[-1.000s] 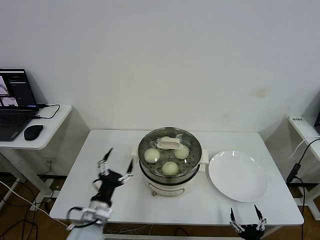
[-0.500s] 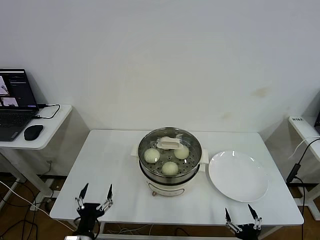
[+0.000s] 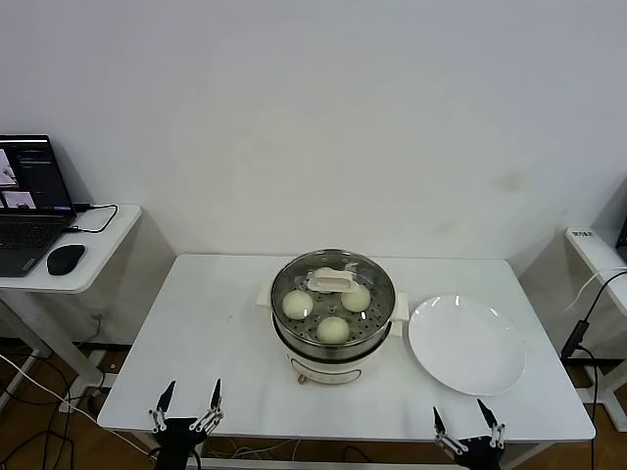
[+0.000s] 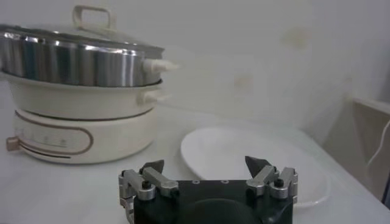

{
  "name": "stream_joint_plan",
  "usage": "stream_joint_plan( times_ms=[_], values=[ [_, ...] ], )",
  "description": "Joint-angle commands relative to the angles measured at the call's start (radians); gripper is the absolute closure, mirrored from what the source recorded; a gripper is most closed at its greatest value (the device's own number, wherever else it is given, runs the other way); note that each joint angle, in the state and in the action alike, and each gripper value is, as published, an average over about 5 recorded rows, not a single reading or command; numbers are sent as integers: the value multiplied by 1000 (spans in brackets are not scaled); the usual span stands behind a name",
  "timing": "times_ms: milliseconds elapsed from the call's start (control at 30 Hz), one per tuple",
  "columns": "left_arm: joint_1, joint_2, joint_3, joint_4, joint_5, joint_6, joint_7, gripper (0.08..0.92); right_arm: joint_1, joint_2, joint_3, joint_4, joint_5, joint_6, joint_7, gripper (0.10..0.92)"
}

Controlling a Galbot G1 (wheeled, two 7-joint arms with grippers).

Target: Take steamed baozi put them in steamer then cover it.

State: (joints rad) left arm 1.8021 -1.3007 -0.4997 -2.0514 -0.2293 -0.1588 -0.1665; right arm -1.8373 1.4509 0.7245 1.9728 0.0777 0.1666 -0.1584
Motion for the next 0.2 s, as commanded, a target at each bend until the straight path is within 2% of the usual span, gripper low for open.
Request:
stream_joint_plan(
  times_ms=[33, 200],
  values=[
    [19, -17, -8, 14, -12, -12, 3, 177, -2, -4, -10, 48, 30, -70, 14, 203],
    [17, -18, -7, 21, -6, -12, 6, 177, 1, 4, -16, 63, 34, -99, 23, 203]
  ],
)
